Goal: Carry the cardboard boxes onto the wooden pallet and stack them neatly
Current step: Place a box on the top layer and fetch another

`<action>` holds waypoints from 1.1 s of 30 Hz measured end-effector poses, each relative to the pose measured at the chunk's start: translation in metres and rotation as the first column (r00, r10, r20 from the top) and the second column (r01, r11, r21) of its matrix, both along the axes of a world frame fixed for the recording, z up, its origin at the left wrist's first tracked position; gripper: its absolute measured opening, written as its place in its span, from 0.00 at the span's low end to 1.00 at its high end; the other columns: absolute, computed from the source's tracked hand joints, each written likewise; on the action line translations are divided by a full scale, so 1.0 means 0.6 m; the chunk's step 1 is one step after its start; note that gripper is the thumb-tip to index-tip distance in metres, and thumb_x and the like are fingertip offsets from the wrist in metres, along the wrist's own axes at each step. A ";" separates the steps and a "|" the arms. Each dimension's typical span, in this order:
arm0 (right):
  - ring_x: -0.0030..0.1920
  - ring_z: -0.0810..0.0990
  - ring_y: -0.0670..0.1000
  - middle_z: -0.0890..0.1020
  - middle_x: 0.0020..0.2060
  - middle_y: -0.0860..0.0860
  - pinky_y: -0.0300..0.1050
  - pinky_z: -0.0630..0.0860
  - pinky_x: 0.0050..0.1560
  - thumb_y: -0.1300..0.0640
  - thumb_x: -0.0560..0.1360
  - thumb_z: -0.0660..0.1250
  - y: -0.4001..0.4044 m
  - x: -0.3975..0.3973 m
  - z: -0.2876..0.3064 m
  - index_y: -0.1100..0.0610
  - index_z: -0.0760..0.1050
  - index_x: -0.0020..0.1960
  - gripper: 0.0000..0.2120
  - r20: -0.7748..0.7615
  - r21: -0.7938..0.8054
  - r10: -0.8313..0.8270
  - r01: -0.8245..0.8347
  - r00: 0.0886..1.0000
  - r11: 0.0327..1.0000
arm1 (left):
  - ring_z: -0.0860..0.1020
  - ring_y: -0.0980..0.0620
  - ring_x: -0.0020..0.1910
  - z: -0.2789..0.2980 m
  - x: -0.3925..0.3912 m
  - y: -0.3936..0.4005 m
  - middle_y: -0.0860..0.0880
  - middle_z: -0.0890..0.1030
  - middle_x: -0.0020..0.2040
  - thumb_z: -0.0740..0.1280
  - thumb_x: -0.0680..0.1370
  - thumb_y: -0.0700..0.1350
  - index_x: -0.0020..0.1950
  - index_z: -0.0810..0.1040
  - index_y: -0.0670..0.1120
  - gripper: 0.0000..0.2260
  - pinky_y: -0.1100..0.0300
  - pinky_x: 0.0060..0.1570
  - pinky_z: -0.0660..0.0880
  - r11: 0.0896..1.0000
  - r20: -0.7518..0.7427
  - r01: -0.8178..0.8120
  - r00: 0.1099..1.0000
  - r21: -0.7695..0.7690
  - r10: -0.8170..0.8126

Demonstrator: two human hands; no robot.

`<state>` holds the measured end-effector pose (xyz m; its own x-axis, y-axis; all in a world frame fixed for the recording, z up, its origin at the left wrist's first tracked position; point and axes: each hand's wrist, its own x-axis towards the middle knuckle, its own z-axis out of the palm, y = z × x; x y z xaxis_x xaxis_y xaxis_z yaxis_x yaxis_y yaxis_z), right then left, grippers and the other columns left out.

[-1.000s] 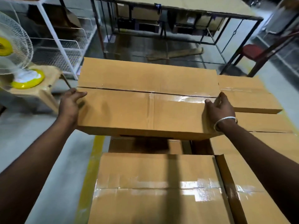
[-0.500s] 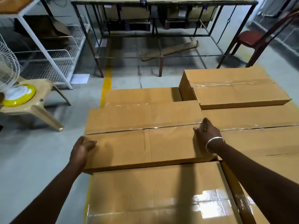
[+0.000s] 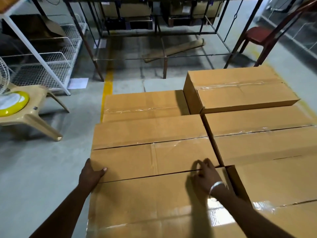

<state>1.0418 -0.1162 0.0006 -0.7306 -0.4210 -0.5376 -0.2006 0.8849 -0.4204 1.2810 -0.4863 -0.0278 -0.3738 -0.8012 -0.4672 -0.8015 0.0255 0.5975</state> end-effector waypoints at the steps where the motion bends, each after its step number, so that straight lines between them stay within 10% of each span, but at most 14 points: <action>1: 0.62 0.77 0.55 0.58 0.76 0.56 0.41 0.67 0.66 0.49 0.73 0.68 0.015 0.036 -0.001 0.53 0.64 0.75 0.33 0.012 -0.026 -0.011 0.011 1.000 1.000 | 0.72 0.34 0.65 -0.001 0.003 0.001 0.38 0.73 0.69 0.77 0.71 0.48 0.74 0.64 0.44 0.36 0.39 0.63 0.69 1.000 -0.003 0.006 1.000 0.009 -0.006; 12: 0.79 0.42 0.50 0.33 0.77 0.42 0.57 0.60 0.75 0.48 0.69 0.69 0.166 0.207 -0.036 0.34 0.36 0.76 0.50 0.119 0.230 0.191 -0.215 0.974 0.949 | 0.71 0.33 0.65 -0.024 0.002 0.011 0.38 0.70 0.71 0.75 0.72 0.55 0.76 0.57 0.47 0.40 0.40 0.63 0.70 0.994 0.015 0.094 0.995 0.063 -0.095; 18: 0.79 0.43 0.54 0.38 0.79 0.49 0.48 0.56 0.77 0.52 0.69 0.73 0.170 0.197 -0.031 0.43 0.40 0.79 0.52 0.108 0.236 0.268 -0.286 0.957 0.929 | 0.73 0.28 0.62 -0.016 0.047 0.083 0.28 0.72 0.64 0.65 0.79 0.55 0.68 0.66 0.31 0.30 0.40 0.60 0.70 0.998 0.070 0.002 0.998 -0.064 0.003; 33: 0.79 0.43 0.56 0.36 0.78 0.55 0.49 0.55 0.77 0.47 0.68 0.71 0.173 0.187 -0.043 0.48 0.32 0.78 0.55 0.121 0.317 0.458 -0.471 0.881 0.823 | 0.75 0.38 0.65 0.009 0.334 0.333 0.42 0.77 0.67 0.62 0.79 0.59 0.72 0.71 0.50 0.23 0.49 0.62 0.70 0.989 0.078 -0.145 0.986 -0.005 0.145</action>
